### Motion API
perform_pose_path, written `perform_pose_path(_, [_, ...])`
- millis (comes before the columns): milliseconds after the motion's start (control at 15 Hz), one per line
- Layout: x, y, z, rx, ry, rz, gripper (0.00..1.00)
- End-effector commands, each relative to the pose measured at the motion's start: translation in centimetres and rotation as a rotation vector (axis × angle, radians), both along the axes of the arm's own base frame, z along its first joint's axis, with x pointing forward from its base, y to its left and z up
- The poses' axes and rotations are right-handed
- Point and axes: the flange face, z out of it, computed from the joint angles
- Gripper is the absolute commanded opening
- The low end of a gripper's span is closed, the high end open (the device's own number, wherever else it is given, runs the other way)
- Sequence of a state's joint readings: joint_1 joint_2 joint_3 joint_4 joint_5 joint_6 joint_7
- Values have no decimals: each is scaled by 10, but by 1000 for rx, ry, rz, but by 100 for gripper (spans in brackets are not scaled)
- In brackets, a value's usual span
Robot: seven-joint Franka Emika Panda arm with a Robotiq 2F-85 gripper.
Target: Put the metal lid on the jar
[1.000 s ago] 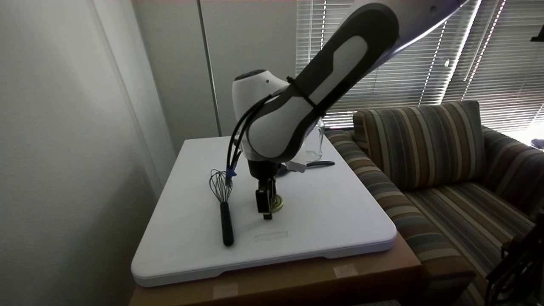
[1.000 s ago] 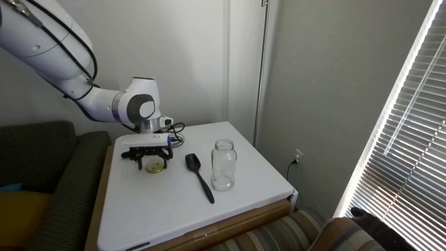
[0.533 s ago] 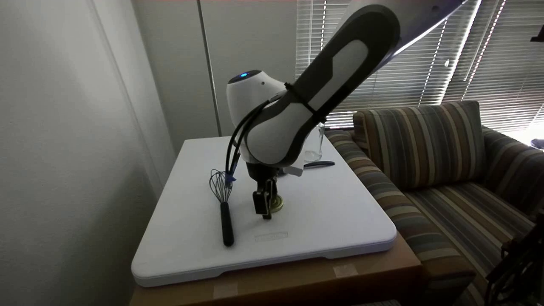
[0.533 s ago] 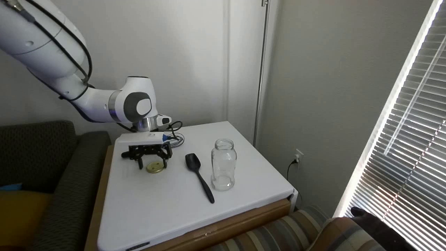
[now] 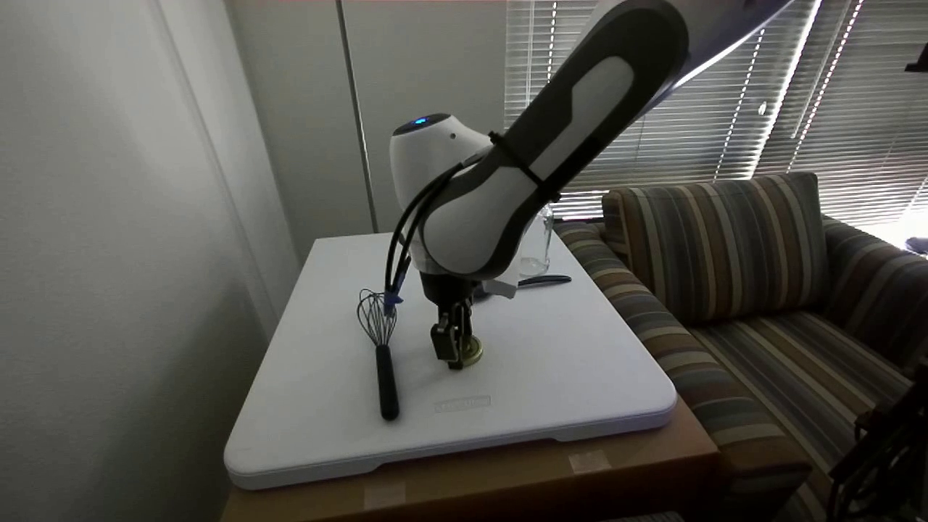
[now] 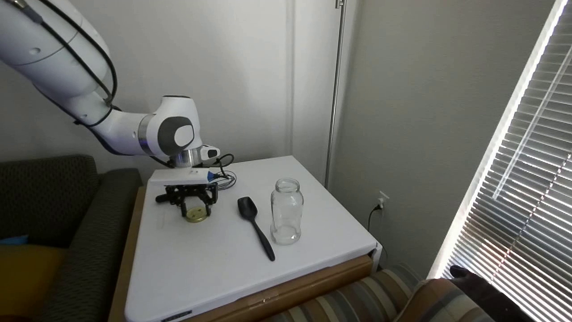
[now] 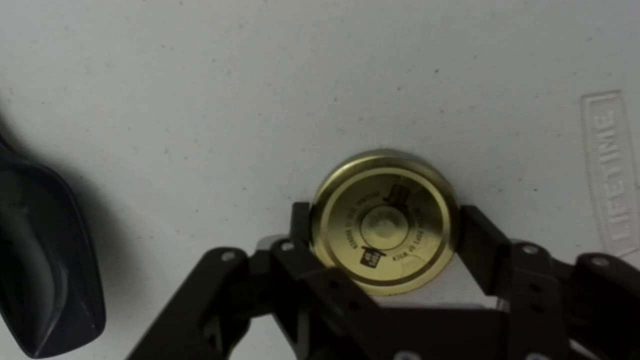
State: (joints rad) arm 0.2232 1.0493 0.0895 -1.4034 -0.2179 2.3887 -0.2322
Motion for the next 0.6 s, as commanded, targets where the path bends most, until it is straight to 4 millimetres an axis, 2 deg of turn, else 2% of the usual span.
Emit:
perform_pose_path(0, [-8, -6, -7, 1, 16, 38, 48])
perform_pose_path(400, [4, -11, 26, -23, 30, 155, 48])
perform_pose_path(533, [9, -15, 43, -32, 29, 173, 48])
